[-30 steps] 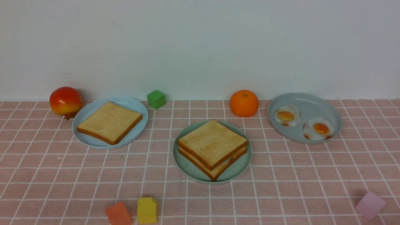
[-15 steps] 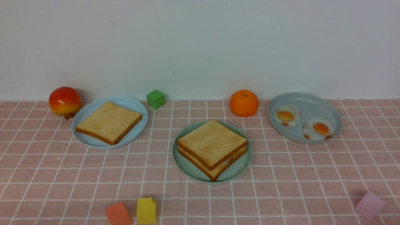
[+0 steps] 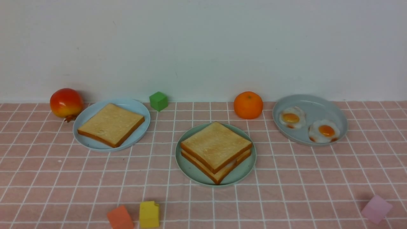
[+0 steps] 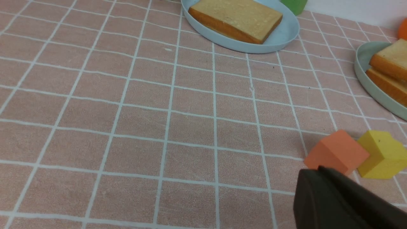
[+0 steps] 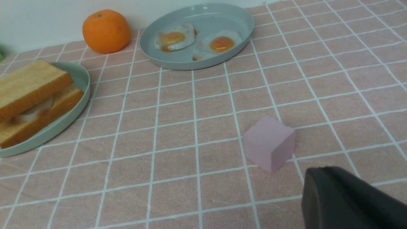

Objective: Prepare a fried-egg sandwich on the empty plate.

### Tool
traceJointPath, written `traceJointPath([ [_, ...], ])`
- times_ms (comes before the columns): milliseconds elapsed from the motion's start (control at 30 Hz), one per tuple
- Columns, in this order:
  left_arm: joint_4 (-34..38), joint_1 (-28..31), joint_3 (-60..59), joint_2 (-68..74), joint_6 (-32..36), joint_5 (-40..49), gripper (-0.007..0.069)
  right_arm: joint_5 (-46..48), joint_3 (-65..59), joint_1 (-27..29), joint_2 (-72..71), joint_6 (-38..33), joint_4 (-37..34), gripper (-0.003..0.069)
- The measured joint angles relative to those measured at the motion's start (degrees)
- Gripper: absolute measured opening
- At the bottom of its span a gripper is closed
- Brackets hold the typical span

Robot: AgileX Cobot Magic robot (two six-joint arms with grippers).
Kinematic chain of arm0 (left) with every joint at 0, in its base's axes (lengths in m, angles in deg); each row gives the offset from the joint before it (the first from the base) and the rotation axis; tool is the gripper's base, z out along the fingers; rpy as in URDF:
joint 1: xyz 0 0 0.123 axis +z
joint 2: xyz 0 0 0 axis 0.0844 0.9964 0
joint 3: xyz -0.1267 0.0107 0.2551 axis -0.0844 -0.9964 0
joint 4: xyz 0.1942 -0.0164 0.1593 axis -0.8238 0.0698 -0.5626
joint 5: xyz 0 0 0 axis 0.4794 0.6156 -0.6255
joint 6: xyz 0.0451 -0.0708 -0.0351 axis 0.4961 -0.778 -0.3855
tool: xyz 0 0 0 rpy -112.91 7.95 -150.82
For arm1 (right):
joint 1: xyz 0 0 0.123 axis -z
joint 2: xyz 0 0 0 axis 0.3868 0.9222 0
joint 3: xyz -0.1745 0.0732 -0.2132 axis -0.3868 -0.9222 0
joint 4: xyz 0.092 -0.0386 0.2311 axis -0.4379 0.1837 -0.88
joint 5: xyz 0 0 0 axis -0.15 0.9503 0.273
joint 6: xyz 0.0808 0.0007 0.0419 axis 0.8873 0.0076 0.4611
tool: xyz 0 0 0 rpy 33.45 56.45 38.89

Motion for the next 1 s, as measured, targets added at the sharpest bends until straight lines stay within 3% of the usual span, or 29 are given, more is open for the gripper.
traceJointPath([
  [1000, 0.00, 0.00, 0.00, 0.00, 0.00, 0.00, -0.0004, 0.00, 0.00, 0.00, 0.00, 0.07, 0.00, 0.0067],
])
